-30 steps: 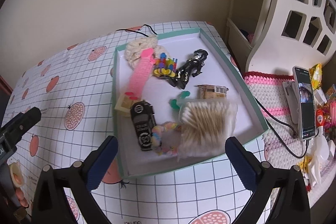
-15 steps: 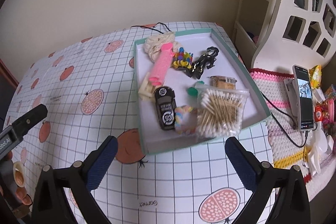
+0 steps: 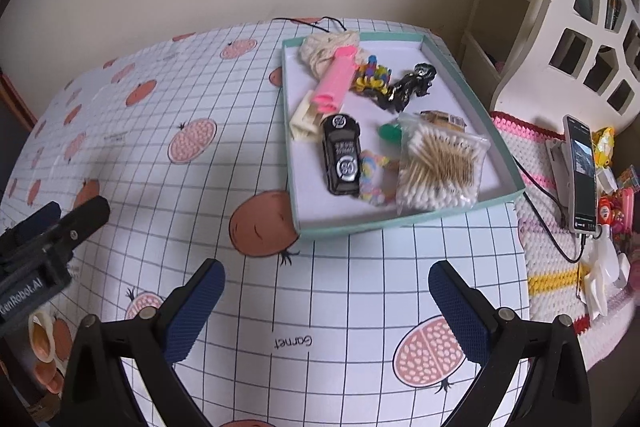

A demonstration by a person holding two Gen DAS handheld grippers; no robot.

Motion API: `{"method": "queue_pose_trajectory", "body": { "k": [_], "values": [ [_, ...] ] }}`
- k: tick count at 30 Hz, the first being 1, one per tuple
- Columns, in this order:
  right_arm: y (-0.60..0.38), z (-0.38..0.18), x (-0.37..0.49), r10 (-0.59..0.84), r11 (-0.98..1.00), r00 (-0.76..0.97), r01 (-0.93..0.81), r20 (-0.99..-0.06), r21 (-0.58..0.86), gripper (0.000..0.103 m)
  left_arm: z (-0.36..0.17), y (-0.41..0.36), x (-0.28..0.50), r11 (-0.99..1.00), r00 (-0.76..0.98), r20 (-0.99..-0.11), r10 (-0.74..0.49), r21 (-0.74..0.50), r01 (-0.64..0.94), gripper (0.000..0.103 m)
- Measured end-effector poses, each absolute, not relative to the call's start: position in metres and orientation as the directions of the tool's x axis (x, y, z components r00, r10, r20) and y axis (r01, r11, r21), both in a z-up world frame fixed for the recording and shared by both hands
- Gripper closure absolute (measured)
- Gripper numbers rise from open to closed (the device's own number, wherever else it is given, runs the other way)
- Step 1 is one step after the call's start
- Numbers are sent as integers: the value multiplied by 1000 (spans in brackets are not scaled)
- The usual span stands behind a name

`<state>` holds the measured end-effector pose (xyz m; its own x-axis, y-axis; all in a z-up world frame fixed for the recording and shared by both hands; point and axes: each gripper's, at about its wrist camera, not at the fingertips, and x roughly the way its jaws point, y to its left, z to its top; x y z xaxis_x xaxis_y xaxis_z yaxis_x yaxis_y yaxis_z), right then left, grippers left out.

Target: Organize objects

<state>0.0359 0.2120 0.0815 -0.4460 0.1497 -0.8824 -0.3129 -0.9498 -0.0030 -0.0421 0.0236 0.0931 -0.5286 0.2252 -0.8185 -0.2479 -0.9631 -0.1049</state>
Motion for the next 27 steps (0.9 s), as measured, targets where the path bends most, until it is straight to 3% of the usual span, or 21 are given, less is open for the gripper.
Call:
{"method": "queue_pose_trajectory", "body": {
  "k": [16, 27],
  "values": [
    [191, 35, 40, 175, -954, -406, -294, -897, -54, 0, 18, 3, -17, -982, -441, -886, 143, -73, -173, 7],
    [193, 17, 38, 198, -953, -369, -291, -908, -89, 0, 3, 3, -11, -985, -444, -892, 90, -15, -169, 7]
  ]
}}
